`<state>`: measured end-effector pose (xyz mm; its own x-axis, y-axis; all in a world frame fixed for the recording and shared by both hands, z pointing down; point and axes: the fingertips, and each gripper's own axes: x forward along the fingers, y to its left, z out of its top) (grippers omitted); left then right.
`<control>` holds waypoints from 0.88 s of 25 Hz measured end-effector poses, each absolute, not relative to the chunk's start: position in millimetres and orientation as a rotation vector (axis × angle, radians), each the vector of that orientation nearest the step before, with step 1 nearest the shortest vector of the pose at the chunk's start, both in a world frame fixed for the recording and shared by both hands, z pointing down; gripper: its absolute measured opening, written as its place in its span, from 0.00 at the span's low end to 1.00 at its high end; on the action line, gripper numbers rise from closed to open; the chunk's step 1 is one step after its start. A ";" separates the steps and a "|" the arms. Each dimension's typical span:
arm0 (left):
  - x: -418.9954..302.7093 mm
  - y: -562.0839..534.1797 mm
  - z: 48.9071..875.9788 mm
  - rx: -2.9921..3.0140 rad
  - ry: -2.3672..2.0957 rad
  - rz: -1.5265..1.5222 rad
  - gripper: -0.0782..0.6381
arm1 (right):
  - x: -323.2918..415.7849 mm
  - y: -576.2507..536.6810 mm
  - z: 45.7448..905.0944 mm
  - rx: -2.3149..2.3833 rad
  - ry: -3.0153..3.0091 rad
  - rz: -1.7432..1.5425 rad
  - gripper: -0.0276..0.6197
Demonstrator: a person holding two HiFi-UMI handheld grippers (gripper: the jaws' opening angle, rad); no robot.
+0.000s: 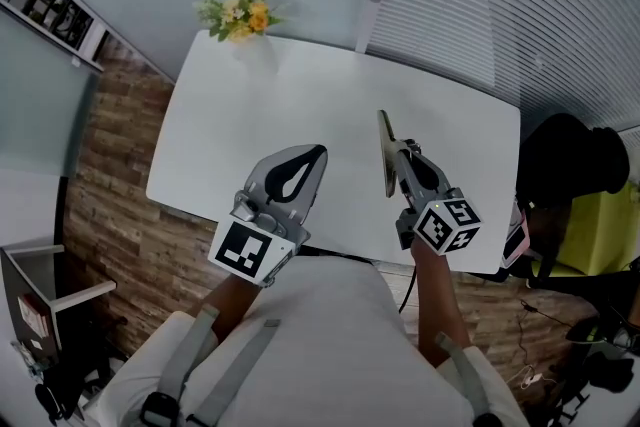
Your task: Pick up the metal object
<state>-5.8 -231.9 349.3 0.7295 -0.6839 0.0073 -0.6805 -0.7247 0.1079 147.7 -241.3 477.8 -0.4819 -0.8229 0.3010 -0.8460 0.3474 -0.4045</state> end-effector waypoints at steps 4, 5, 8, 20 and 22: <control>-3.2 -231.1 348.9 2.830 -1.113 -0.053 0.11 | 148.7 -236.4 437.6 1.585 -2.599 0.696 0.08; -2.5 -230.3 348.1 2.831 -1.112 -0.056 0.11 | 149.2 -234.6 427.6 1.589 -2.611 0.680 0.08; -1.3 -226.7 345.6 2.837 -1.108 -0.057 0.11 | 148.8 -227.3 398.2 1.603 -2.638 0.637 0.08; 4.7 -219.7 332.3 2.852 -1.083 -0.096 0.11 | 141.5 -193.1 315.8 1.632 -2.643 0.310 0.08; 5.2 -218.6 327.6 2.856 -1.078 -0.109 0.11 | 140.1 -188.7 308.3 1.638 -2.640 0.275 0.08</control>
